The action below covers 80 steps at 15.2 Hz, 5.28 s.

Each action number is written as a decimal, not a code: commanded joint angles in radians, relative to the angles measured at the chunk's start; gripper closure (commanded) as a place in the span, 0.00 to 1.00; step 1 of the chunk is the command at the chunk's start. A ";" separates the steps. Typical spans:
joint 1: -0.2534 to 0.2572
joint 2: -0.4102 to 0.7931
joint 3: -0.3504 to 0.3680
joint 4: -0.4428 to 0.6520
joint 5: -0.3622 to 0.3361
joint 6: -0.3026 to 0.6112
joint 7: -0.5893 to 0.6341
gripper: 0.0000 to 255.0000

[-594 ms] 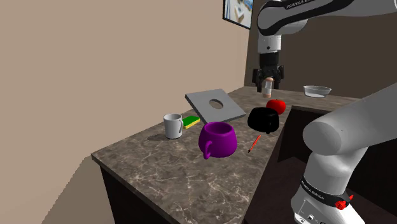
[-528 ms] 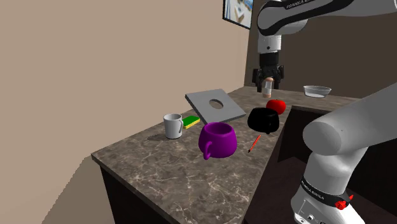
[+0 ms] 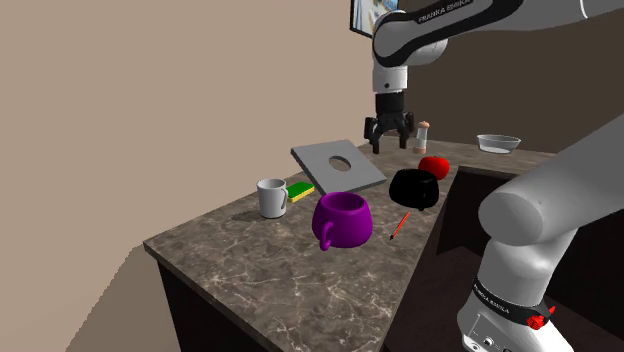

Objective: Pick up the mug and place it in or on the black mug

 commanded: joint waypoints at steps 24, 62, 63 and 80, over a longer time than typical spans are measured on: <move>0.158 0.761 0.358 0.543 -0.123 0.227 0.522 0.00; 0.246 0.964 0.367 0.751 -0.225 0.202 0.619 1.00; 0.246 0.961 0.368 0.760 -0.223 0.190 0.617 1.00; 0.261 0.945 0.378 0.969 -0.208 -0.030 0.596 1.00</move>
